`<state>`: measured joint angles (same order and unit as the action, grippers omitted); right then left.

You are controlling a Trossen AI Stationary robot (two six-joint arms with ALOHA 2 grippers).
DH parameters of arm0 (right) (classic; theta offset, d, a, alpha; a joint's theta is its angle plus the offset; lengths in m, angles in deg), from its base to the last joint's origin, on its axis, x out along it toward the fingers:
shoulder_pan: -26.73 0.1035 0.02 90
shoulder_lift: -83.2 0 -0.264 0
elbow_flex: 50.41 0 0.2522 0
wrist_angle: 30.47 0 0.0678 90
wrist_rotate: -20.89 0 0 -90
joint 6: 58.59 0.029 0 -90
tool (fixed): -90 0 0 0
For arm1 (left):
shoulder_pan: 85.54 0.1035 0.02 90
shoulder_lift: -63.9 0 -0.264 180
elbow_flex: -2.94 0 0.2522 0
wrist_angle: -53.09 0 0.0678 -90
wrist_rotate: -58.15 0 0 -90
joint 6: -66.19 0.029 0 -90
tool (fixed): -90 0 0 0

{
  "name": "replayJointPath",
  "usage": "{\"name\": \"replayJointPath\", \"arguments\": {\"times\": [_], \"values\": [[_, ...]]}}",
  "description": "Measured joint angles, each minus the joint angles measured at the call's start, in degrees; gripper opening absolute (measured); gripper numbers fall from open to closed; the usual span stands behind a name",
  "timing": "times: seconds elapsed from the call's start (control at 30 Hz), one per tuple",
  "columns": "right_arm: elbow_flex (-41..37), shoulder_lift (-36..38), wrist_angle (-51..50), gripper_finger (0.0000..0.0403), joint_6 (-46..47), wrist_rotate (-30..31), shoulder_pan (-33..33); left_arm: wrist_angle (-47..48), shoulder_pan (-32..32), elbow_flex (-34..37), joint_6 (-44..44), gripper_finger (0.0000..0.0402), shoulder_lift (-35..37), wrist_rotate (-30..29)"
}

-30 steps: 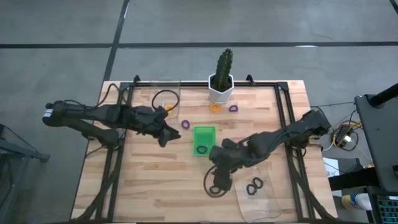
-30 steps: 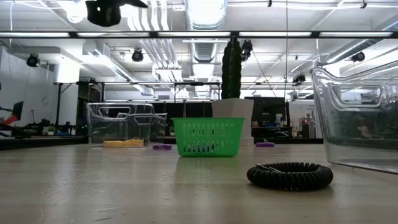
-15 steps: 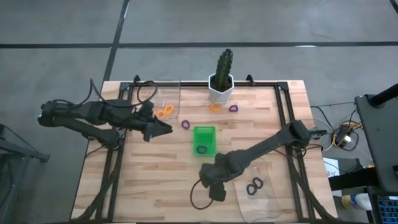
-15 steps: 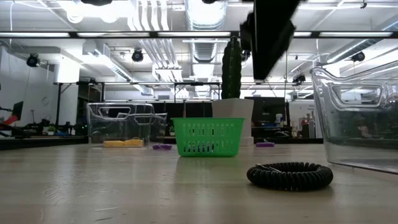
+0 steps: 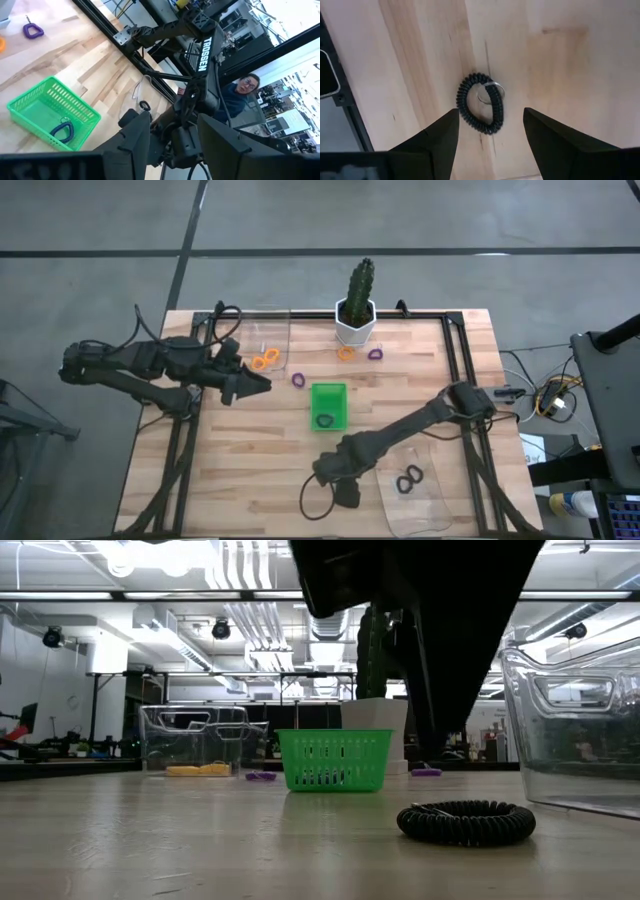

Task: Sort spring keychains
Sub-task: Put the black spring keychain into the bottom transparent bin

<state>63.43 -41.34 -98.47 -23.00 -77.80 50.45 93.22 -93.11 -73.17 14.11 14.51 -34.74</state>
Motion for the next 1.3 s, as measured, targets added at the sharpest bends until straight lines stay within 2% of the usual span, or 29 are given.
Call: {"name": "replayJointPath", "arguments": {"times": [0.67, 0.83, 1.03, 1.3], "values": [[0.06, -4.88, 0.61, 0.0208, -7.17, 0.8, -0.15, -0.31, 0.0, 0.0, -0.55, 0.0158, 0.15, 0.22], [0.11, -5.34, 0.39, 0.0159, -7.32, 1.79, -0.39, -0.31, 0.0, 0.0, -0.57, 0.0158, 0.15, 0.22], [0.21, -6.18, -0.07, 0.0032, -7.39, 1.71, -1.67, -0.57, 0.0, 0.0, -0.94, 0.0158, 0.15, 0.2], [0.6, -4.04, 0.38, 0.0012, -6.38, 1.52, -3.02, -1.44, 0.0, 0.0, -1.04, 0.0158, 0.13, 0.13]]}}
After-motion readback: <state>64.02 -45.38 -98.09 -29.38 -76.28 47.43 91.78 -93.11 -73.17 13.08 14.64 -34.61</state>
